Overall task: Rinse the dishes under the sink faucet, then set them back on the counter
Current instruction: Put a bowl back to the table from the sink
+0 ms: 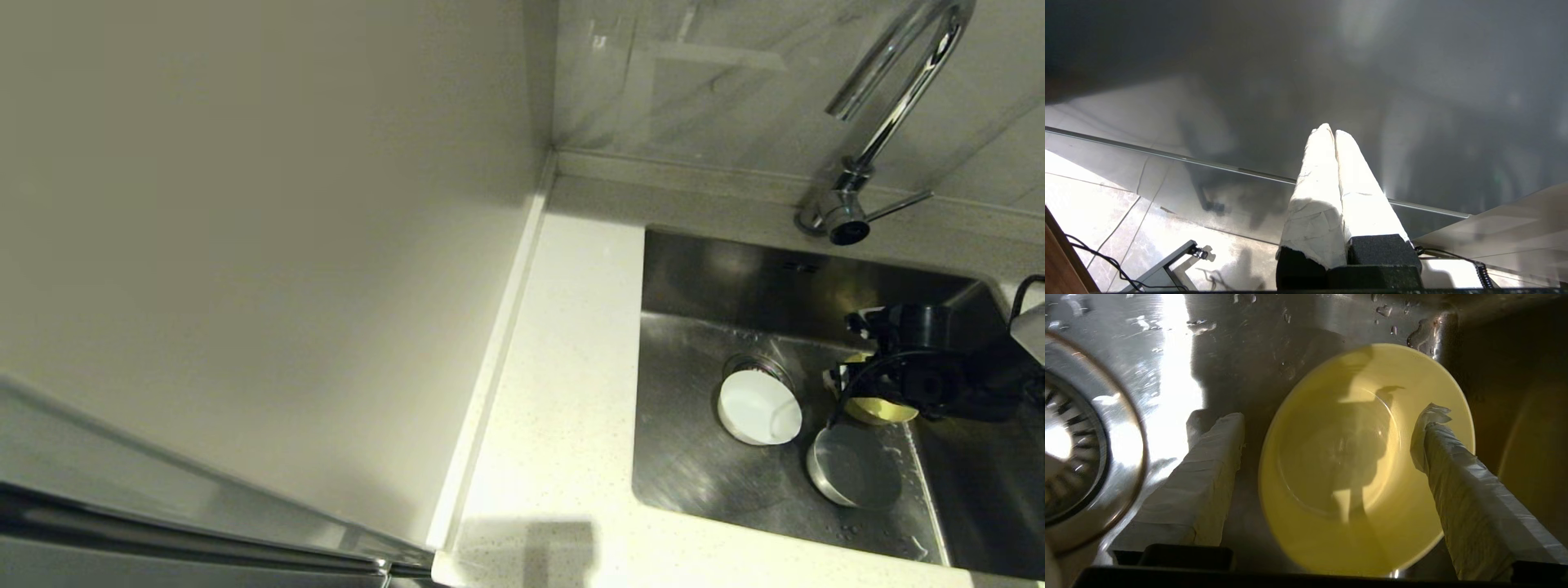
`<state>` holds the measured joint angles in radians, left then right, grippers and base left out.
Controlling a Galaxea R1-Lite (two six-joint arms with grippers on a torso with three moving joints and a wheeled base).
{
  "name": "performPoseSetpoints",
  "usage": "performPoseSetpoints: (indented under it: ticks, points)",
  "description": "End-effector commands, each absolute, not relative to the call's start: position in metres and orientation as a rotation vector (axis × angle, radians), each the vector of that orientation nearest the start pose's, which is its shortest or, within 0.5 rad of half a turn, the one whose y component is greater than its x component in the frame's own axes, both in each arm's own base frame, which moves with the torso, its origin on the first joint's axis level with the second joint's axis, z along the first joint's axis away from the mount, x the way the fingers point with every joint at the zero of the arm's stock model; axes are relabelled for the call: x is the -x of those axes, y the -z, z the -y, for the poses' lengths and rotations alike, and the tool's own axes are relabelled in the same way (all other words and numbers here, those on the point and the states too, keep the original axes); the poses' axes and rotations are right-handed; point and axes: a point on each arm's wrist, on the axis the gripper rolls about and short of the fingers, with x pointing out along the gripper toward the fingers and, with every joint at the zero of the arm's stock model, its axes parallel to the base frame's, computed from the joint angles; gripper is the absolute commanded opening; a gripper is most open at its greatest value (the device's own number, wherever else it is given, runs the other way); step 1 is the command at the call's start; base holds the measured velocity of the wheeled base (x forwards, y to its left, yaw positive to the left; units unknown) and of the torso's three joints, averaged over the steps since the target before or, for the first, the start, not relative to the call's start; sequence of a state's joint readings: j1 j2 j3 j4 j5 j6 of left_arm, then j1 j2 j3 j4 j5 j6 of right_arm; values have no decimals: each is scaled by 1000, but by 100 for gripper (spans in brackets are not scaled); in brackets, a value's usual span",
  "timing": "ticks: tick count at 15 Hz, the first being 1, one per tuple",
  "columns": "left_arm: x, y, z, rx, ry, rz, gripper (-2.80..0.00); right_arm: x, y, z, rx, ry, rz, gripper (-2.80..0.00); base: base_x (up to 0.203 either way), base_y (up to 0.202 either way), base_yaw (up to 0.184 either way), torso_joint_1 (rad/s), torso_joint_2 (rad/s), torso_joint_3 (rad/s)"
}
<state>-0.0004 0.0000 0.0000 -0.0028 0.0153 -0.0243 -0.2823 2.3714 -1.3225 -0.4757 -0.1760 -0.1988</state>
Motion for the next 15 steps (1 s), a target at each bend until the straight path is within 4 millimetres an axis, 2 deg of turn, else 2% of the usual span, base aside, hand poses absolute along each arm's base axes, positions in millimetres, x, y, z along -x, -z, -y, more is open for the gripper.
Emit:
performPoseSetpoints:
  ticks: [1,4,5,11,15]
  points:
    - [23,-76,0,25,-15,6,-280,-441,-28,132,162,390,-630,0,0,0,0,0,0,0]
    - [23,-76,0,25,-15,6,-280,-444,-22,133,162,392,-635,0,0,0,0,0,0,0]
    - [23,-76,0,25,-16,6,-280,-445,-22,133,162,390,-633,-280,0,0,0,0,0,0]
    - [23,-76,0,25,-17,8,-280,-439,-29,132,156,390,-630,-280,0,0,0,0,0,0]
    - [23,-76,0,25,-15,6,-280,-433,-48,118,164,372,-569,-280,0,0,0,0,0,0]
